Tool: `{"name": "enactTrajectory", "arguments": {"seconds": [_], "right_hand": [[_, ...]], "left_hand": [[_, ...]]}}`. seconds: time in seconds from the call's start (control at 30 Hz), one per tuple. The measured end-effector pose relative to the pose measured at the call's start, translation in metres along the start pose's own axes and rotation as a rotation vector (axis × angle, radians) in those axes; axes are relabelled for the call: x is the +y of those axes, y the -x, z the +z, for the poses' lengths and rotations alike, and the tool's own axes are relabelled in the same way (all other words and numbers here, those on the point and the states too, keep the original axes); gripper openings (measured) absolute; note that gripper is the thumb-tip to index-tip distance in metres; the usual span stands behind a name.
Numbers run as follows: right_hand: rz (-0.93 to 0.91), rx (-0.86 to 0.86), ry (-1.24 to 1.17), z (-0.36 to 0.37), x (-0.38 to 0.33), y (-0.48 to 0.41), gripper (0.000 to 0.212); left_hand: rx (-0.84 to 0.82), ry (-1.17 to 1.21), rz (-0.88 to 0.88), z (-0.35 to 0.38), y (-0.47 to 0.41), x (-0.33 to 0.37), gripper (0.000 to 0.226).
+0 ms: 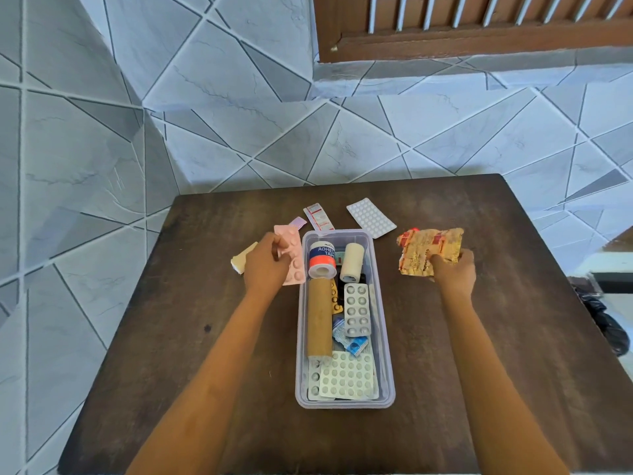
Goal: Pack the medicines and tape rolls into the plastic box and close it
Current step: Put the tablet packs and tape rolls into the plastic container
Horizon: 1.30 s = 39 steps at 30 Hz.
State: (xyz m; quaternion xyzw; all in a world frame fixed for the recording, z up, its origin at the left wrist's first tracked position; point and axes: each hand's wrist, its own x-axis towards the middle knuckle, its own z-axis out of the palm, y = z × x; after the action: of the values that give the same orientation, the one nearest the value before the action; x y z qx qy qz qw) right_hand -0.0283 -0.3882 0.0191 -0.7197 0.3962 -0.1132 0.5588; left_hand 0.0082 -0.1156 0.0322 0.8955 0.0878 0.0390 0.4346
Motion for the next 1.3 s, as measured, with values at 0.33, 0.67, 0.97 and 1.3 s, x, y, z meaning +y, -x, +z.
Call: {"name": "enactTrajectory", "arguments": {"seconds": [0.33,0.67,0.97,1.3], "right_hand": [[-0.077,-0.181,-0.031,-0.017,0.011,0.063,0.056],[-0.149,-0.634,0.286,0.004,0.023,0.117,0.072],[-0.424,-0.47,1.043,0.029,0.046,0.161,0.066],[-0.828,-0.391,1.422,0.025,0.059,0.163,0.066]], "left_hand": [[-0.668,-0.231,0.117,0.065,0.046,0.016,0.027],[-0.54,-0.154,0.068,0.018,0.036,0.013,0.032],[-0.855,-0.64,0.4,0.013,0.058,0.009,0.042],[-0.865,-0.772,0.504,0.025,0.08,0.004,0.02]]}}
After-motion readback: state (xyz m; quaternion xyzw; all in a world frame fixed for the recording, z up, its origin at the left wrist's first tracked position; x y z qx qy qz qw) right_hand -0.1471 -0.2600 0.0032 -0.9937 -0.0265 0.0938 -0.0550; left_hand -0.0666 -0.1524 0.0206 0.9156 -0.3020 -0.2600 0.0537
